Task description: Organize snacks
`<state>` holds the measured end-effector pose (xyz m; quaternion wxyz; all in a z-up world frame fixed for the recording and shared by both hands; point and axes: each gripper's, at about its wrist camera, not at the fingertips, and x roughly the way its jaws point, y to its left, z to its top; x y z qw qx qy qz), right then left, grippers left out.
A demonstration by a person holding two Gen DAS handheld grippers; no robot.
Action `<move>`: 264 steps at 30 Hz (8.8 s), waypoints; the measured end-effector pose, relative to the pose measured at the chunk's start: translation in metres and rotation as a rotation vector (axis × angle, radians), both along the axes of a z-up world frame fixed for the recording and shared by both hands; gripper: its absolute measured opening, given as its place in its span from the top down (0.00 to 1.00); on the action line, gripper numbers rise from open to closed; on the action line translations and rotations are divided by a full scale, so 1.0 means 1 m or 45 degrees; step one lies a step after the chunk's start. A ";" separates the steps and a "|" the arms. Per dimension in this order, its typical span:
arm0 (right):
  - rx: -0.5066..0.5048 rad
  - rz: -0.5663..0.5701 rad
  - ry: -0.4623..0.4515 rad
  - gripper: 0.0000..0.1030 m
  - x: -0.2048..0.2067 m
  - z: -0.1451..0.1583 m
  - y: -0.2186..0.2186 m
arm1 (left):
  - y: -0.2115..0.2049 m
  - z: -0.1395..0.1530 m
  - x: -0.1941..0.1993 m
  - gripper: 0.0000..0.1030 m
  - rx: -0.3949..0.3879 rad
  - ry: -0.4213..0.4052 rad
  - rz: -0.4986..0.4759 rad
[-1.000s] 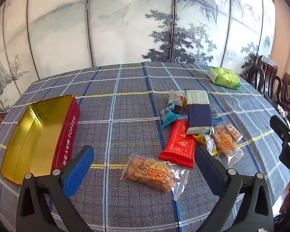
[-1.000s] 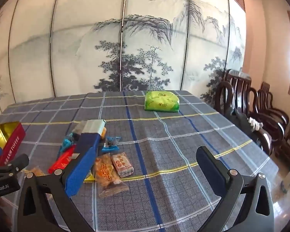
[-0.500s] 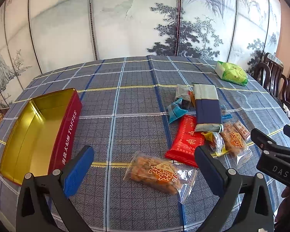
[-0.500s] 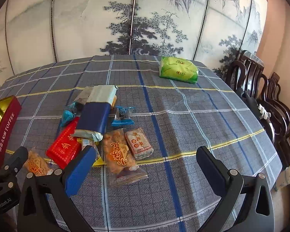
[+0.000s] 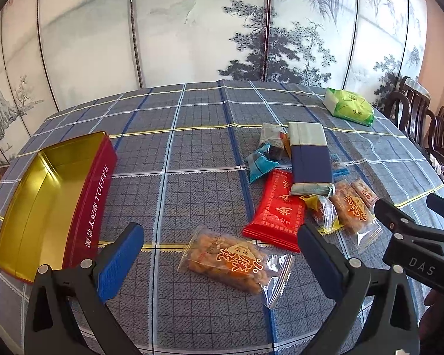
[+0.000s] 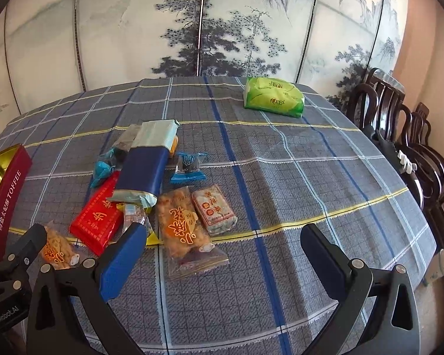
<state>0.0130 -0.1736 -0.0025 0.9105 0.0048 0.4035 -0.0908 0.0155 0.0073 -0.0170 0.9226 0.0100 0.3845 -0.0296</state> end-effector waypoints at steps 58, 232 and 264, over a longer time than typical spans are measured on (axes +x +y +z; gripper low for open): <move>0.020 -0.002 0.010 0.00 -0.003 -0.007 0.001 | 0.000 -0.009 0.001 0.00 0.045 0.032 0.007; 0.193 0.094 0.200 0.26 0.139 -0.053 0.030 | 0.180 0.017 -0.148 0.00 -0.333 -0.150 0.159; 0.136 0.291 -0.243 0.55 0.072 0.091 0.035 | 0.145 -0.006 -0.157 0.00 -0.257 -0.094 0.097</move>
